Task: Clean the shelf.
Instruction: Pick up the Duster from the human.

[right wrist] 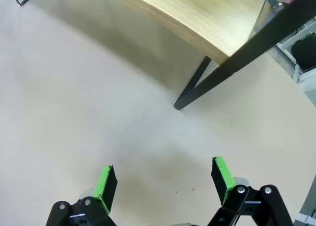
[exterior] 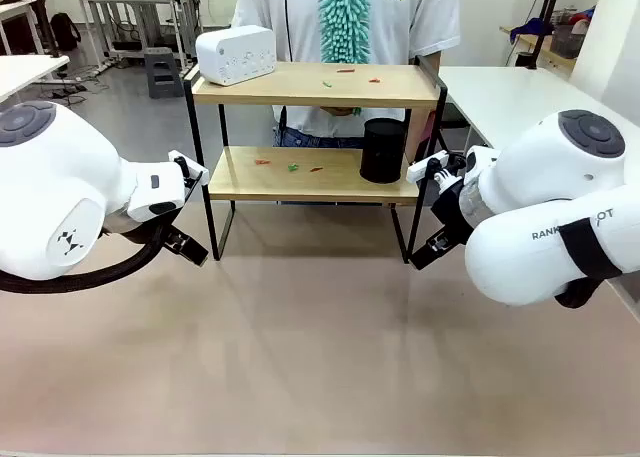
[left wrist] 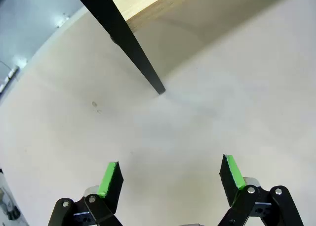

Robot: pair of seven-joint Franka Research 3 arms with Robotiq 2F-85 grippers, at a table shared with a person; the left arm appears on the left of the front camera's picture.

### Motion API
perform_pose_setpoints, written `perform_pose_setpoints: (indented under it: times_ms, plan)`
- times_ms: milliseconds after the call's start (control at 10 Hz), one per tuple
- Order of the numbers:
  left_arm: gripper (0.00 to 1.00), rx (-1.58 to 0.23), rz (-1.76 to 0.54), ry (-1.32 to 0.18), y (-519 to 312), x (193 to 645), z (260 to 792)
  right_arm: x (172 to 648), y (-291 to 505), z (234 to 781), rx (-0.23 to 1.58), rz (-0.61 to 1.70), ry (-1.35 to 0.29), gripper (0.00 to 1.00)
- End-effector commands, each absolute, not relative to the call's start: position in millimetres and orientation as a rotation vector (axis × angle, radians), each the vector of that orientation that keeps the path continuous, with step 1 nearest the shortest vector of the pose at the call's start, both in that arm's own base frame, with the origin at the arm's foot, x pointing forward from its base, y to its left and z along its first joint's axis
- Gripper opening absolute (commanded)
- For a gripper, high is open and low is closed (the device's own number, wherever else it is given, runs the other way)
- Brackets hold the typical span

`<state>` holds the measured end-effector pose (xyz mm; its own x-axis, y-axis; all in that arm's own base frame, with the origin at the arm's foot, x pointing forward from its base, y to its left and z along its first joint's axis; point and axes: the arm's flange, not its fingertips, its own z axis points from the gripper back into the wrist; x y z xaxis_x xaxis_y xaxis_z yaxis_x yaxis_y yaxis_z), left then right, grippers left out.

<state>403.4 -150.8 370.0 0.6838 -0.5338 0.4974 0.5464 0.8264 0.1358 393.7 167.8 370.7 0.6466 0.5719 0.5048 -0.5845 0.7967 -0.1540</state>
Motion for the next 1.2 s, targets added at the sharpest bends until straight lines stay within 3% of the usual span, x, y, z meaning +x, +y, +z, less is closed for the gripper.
perform_pose_setpoints:
  times_ms: [0,800,900,1000,1100]
  plan:
    - [1.00,-0.024,-0.606,-0.550,-150.9,403.4,370.2,393.7,167.8,370.7,0.024,0.658,-0.566,1.00]
    - [1.00,-0.024,-0.605,-0.550,-150.8,403.4,370.0,393.7,167.9,370.7,0.023,0.658,-0.566,1.00]
    - [1.00,-0.129,-0.746,-0.458,-153.4,379.0,415.9,376.6,153.9,415.6,0.118,0.636,-0.485,1.00]
    - [1.00,-0.210,-0.735,-0.384,-142.5,350.6,458.7,355.6,123.2,463.1,0.248,0.565,-0.452,1.00]
    - [1.00,-0.380,-0.710,-0.436,-111.9,329.5,491.5,331.6,81.2,501.2,0.367,0.469,-0.443,1.00]
